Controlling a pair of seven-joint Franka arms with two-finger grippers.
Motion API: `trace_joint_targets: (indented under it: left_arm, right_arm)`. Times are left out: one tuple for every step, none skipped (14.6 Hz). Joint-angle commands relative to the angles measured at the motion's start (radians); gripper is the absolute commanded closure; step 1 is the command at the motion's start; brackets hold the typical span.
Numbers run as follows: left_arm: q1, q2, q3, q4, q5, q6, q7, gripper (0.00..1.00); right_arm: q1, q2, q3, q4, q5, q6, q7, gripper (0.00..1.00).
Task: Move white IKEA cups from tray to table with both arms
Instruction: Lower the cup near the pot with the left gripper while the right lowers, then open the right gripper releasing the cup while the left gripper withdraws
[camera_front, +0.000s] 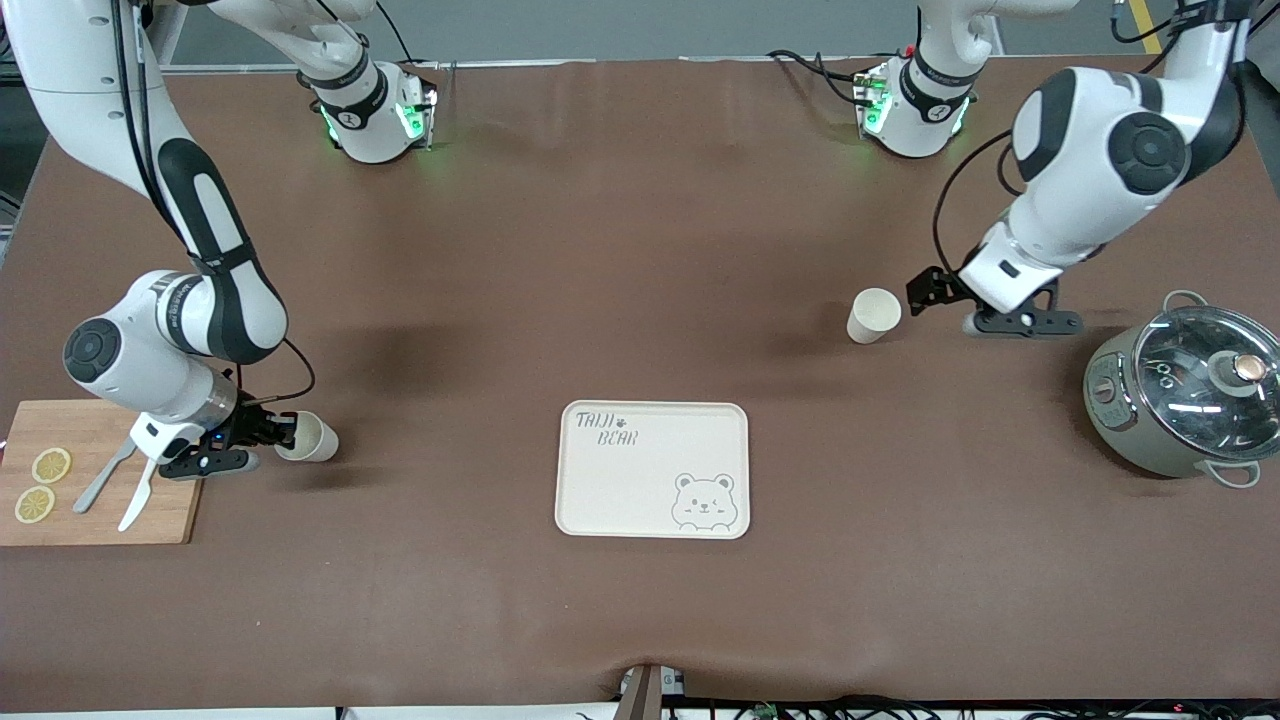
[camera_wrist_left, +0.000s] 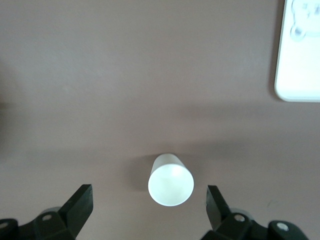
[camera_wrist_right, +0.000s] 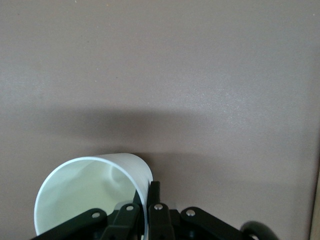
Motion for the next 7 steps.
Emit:
trace_joint_targets:
  left_arm:
    - [0.017, 0.063, -0.002, 0.164, -0.023, -0.102, -0.017, 0.0]
    - [0.028, 0.065, 0.001, 0.187, -0.02, -0.11, -0.017, 0.0]
    - [0.054, 0.071, 0.001, 0.216, -0.017, -0.11, -0.004, 0.0]
    - [0.069, 0.077, 0.001, 0.25, -0.017, -0.11, 0.006, 0.0]
    - [0.074, 0.089, 0.001, 0.284, -0.014, -0.113, 0.007, 0.0]
    - [0.072, 0.115, 0.003, 0.319, -0.008, -0.117, 0.007, 0.0]
    - [0.072, 0.132, 0.003, 0.346, 0.024, -0.12, 0.009, 0.0]
  right_arm:
    - [-0.015, -0.011, 0.013, -0.017, 0.027, 0.014, -0.028, 0.58]
    - [-0.015, -0.011, 0.013, -0.014, 0.027, 0.011, -0.028, 0.19]
    - [-0.016, -0.011, 0.013, -0.011, 0.027, 0.005, -0.028, 0.0]
    - [-0.016, -0.013, 0.013, -0.007, 0.027, 0.002, -0.029, 0.0]
    - [-0.015, -0.013, 0.013, -0.004, 0.027, -0.001, -0.029, 0.0]
    - [-0.015, -0.02, 0.013, 0.002, 0.027, -0.013, -0.031, 0.0]
    - [-0.015, -0.033, 0.013, 0.024, 0.025, -0.061, -0.031, 0.0]
